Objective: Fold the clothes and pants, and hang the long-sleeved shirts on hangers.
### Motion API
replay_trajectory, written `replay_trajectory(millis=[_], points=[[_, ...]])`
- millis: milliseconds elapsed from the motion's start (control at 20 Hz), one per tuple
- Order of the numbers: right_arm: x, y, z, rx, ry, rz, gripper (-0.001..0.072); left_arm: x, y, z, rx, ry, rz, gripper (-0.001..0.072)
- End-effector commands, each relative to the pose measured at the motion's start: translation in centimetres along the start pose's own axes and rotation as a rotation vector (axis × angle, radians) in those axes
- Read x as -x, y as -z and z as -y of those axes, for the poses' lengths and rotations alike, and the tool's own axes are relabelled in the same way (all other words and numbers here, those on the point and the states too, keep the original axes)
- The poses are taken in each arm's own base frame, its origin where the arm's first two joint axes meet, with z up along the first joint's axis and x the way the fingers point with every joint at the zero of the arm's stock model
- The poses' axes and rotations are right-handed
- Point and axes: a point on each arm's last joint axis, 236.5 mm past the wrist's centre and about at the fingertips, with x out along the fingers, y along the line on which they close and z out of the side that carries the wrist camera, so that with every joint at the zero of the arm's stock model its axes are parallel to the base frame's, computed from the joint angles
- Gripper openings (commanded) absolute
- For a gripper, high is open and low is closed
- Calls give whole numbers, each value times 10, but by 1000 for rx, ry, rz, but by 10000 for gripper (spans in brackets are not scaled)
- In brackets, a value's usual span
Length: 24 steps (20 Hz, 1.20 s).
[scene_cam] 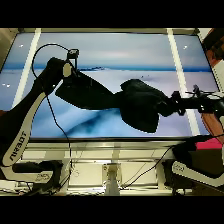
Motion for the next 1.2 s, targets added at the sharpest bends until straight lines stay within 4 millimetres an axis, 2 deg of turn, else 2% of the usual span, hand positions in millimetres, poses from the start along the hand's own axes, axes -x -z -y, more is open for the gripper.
replay_trajectory(millis=[0,50,150,300,400,500,700,850,950,1000,1050,1100,1150], points=[[-11,-10,-64,154,-128,70,35,0,-2,2,3,8,9,457],[-8,-17,-79,202,-136,106,35,1,0,9,-7,29,5,371],[5,-40,-110,266,-160,211,34,4,9,41,-102,123,-15,371],[30,-76,-143,308,-194,376,35,23,35,117,-207,388,-67,371],[45,-94,-155,315,-208,463,34,52,57,178,-255,632,-105,371],[58,-110,-163,315,-218,541,34,72,71,215,-268,756,-124,371],[97,-144,-186,316,-252,732,34,69,114,242,-330,776,-206,373],[142,-169,-210,323,-294,908,34,52,150,249,-348,763,-284,374],[166,-175,-226,338,-322,977,34,36,157,260,-332,756,-273,380],[174,-175,-233,347,-334,994,34,29,158,269,-325,756,-256,450],[180,-175,-239,360,-340,1005,34,22,159,276,-325,753,-237,607],[184,-174,-243,369,-346,1007,34,15,162,283,-326,750,-229,707],[187,-173,-247,376,-352,1008,34,11,169,287,-334,747,-245,707]])
